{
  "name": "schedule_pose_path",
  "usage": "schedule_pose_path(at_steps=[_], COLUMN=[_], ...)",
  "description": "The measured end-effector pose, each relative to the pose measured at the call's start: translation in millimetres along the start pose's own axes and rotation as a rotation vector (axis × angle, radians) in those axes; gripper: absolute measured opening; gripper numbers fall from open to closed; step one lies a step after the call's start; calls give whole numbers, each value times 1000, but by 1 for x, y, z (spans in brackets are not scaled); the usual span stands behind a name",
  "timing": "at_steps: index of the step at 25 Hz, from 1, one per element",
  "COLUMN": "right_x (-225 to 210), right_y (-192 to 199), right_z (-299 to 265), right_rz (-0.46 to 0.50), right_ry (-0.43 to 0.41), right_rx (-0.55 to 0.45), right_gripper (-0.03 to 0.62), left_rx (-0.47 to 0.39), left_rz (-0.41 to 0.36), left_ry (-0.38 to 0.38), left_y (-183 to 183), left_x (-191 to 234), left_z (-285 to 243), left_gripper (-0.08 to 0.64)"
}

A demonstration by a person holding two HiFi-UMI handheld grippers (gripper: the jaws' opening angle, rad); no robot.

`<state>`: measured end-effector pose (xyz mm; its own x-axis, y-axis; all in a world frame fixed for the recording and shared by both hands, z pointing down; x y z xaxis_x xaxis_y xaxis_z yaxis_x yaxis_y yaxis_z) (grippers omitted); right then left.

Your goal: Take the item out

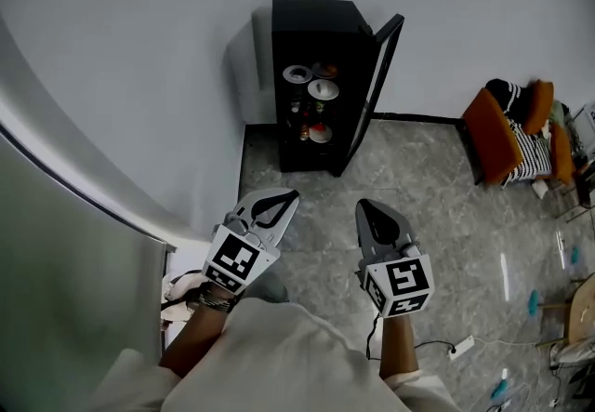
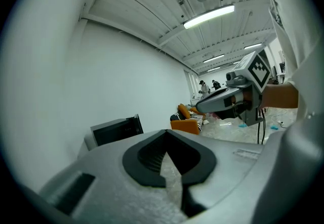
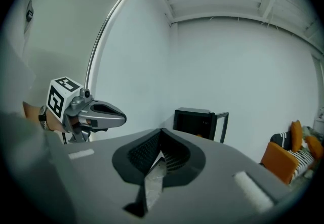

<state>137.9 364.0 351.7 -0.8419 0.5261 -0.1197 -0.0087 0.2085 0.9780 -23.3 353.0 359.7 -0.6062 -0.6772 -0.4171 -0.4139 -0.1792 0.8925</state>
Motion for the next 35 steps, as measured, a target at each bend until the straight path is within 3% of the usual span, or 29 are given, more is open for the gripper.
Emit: schedule_pose_path(at_steps=[10, 23, 35], right_x=[-49, -127, -166], right_y=[-16, -72, -92], right_z=[-63, -199, -296], right_rz=[15, -47, -83], right_ry=[22, 70, 72], right_rx=[10, 13, 43], right_gripper=[6, 6, 6], left_rx=[-9, -39, -24], left_rz=[19, 10, 55], left_ry=[2, 43, 71], left_y=[23, 30, 67], left_x=[57, 197, 278], left_z=[-66, -180, -245], left_gripper=[-2, -2, -2])
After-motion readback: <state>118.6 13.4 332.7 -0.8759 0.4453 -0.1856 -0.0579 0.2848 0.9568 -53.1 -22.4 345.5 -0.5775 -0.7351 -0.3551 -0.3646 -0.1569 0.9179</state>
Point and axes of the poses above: the fingertips, and each gripper's own axes: z backward along the fingers, x to its left, y out of its underside, the point moved 5 cm from there along z, backward along the fingers, and after that the axes turned 11 degrees about -z, right-handed, at the moved point
